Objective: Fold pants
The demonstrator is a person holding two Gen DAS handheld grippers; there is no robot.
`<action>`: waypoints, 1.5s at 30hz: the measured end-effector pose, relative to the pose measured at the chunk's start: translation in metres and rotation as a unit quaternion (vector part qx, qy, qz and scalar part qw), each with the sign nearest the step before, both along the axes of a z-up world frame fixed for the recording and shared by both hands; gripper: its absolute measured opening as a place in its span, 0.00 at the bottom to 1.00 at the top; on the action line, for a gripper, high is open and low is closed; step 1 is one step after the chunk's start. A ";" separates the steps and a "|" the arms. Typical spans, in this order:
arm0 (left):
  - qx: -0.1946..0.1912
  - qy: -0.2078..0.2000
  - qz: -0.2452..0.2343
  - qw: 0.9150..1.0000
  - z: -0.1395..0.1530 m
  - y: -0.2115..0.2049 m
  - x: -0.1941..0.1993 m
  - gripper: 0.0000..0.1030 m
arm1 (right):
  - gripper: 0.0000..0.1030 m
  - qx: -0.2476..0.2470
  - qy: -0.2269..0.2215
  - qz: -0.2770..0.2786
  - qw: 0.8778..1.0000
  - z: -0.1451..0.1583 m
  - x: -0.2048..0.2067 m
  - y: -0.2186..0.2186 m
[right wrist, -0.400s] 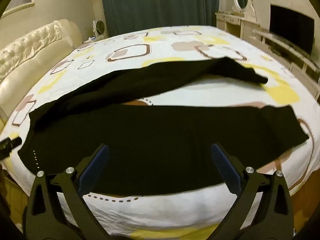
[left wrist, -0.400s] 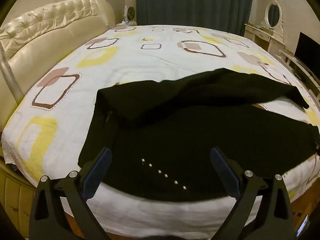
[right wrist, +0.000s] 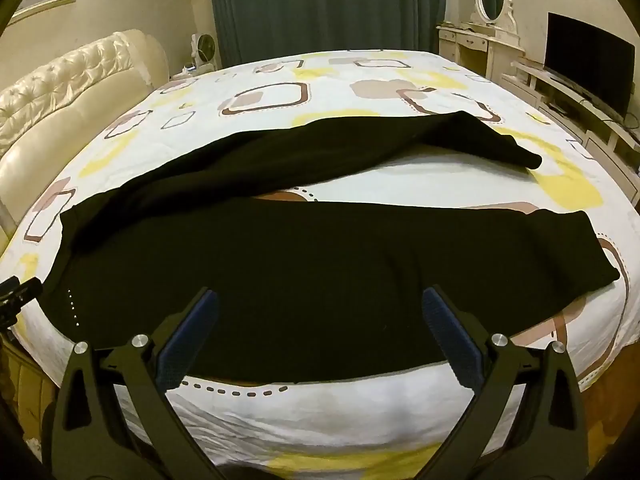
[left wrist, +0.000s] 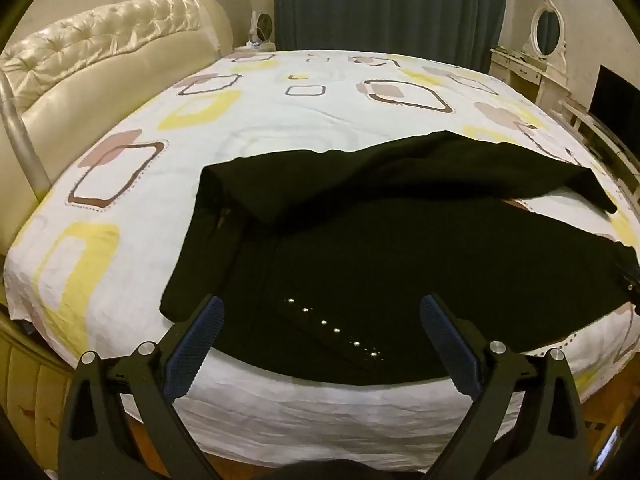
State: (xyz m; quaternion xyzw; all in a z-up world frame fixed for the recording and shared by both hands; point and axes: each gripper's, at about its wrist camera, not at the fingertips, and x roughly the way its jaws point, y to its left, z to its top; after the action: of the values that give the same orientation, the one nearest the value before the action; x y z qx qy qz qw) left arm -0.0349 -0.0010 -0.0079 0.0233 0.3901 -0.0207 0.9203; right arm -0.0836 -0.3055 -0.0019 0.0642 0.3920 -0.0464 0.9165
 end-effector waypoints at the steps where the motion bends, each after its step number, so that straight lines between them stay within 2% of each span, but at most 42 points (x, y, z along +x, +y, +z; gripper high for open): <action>1: 0.002 0.007 0.000 1.000 0.001 0.000 0.005 0.95 | 0.98 0.001 0.001 0.000 1.000 0.000 0.000 0.000; 12: 0.000 0.023 0.001 1.000 -0.004 0.002 0.011 0.95 | 0.98 0.000 0.006 0.004 1.000 -0.009 -0.002 0.003; 45: 0.010 0.017 -0.006 1.000 -0.007 -0.003 0.010 0.95 | 0.98 0.008 0.018 0.005 1.000 -0.019 0.000 0.004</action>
State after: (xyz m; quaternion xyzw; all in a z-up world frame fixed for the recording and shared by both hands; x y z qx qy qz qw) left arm -0.0248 -0.0036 -0.0148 0.0345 0.4059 -0.0228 0.9130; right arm -0.0838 -0.3012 -0.0205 0.0689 0.4095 -0.0403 0.9088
